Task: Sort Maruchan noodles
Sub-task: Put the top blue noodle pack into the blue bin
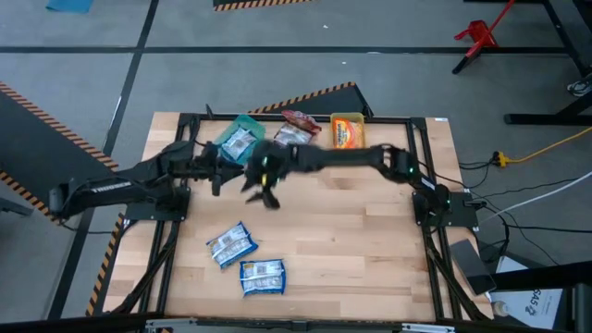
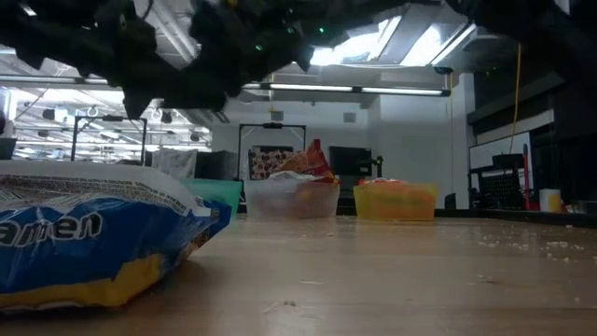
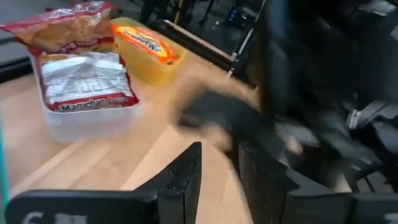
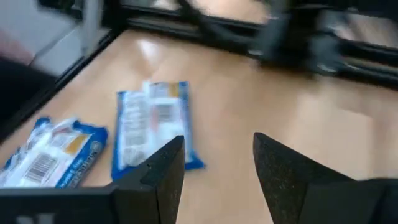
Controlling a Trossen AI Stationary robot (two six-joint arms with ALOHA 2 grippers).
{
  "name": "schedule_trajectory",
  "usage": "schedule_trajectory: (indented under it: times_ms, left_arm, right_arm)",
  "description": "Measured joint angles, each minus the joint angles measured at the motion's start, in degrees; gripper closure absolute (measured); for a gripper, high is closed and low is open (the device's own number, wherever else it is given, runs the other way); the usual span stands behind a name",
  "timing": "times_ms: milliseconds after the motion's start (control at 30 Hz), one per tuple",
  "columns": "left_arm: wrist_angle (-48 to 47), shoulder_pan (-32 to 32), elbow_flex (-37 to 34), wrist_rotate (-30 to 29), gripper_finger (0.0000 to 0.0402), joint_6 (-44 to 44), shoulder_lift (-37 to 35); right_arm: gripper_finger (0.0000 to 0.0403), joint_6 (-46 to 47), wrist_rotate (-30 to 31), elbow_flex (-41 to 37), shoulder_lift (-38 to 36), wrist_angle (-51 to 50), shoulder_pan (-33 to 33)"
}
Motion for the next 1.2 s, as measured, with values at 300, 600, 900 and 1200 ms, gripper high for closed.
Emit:
schedule_trajectory:
  times_ms: [300, 600, 900, 1200]
  left_arm:
    - [-1.97, -5.46, -0.17, -3.57, 0.0301, -0.58, -2.98]
    - [-7.26, -8.01, -0.24, -4.42, 0.0301, -1.33, -3.16]
    - [-9.33, -8.03, -0.22, -4.88, 0.0301, -0.91, -3.05]
    - [-11.39, -7.79, 0.05, -11.01, 0.0301, -4.95, -3.78]
  right_arm:
    - [0.0223, -5.39, 15.36, -1.19, 3.25, 12.76, 8.15]
    - [0.0152, -3.87, 14.85, -1.81, 6.06, 17.86, 9.80]
    - [0.0130, -0.64, 16.45, -1.65, 7.72, 19.96, 10.76]
    - [0.0129, -2.56, 20.73, -0.87, 6.91, 13.20, 8.99]
